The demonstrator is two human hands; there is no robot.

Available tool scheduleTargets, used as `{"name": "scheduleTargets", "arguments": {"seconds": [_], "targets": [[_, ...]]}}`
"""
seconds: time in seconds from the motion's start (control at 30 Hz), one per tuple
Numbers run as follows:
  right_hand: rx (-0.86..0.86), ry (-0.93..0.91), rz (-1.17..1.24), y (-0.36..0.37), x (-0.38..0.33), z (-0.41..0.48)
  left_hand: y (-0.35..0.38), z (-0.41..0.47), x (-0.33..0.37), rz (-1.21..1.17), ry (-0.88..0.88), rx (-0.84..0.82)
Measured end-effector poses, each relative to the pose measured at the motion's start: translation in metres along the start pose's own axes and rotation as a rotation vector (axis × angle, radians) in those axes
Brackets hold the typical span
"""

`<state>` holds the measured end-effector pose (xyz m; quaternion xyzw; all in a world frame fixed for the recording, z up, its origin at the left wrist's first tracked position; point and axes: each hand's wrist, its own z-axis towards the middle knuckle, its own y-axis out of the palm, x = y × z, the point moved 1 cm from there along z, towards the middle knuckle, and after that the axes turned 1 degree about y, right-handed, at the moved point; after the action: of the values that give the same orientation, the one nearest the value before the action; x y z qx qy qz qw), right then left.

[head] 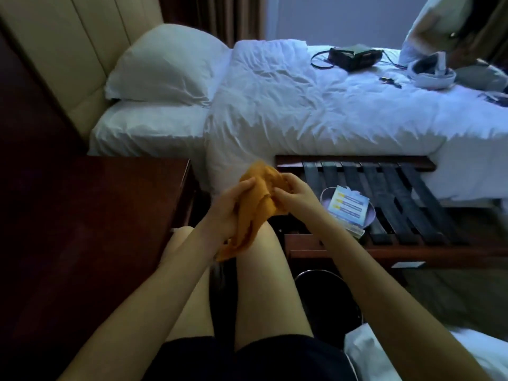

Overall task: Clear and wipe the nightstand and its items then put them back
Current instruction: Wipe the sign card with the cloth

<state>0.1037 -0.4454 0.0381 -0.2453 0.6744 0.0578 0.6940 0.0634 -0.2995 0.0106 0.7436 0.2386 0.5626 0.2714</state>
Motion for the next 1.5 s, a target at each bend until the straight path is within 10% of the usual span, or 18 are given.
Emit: {"name": "scheduleTargets", "arguments": {"seconds": [0.17, 0.3, 0.4, 0.53, 0.9, 1.03, 1.23, 1.5], "targets": [[0.031, 0.050, -0.212, -0.057, 0.044, 0.008, 0.035, 0.059, -0.050, -0.105, -0.018, -0.012], [0.382, 0.201, -0.386, -0.107, 0.092, 0.020, 0.045, 0.102, -0.085, -0.233, -0.095, 0.091], [0.546, 0.512, -0.689, -0.138, 0.133, 0.020, 0.052, 0.125, -0.104, -0.301, -0.145, 0.085], [0.489, 0.919, -0.432, -0.147, 0.175, 0.014, 0.053, 0.138, -0.123, -0.314, -0.225, 0.118], [0.772, 0.814, 0.425, -0.130, 0.183, 0.020, 0.057, 0.134, -0.135, -0.037, -0.138, 0.199], [0.820, 0.730, 0.116, -0.128, 0.161, 0.009, 0.067, 0.117, -0.121, 0.167, -0.037, 0.158], [0.734, 0.379, -0.059, -0.113, 0.103, -0.011, 0.062, 0.107, -0.037, 0.646, 0.573, 0.353], [0.478, 0.187, 0.026, -0.068, 0.047, -0.012, 0.040, 0.074, -0.007, 0.417, 0.532, 0.351]]}}
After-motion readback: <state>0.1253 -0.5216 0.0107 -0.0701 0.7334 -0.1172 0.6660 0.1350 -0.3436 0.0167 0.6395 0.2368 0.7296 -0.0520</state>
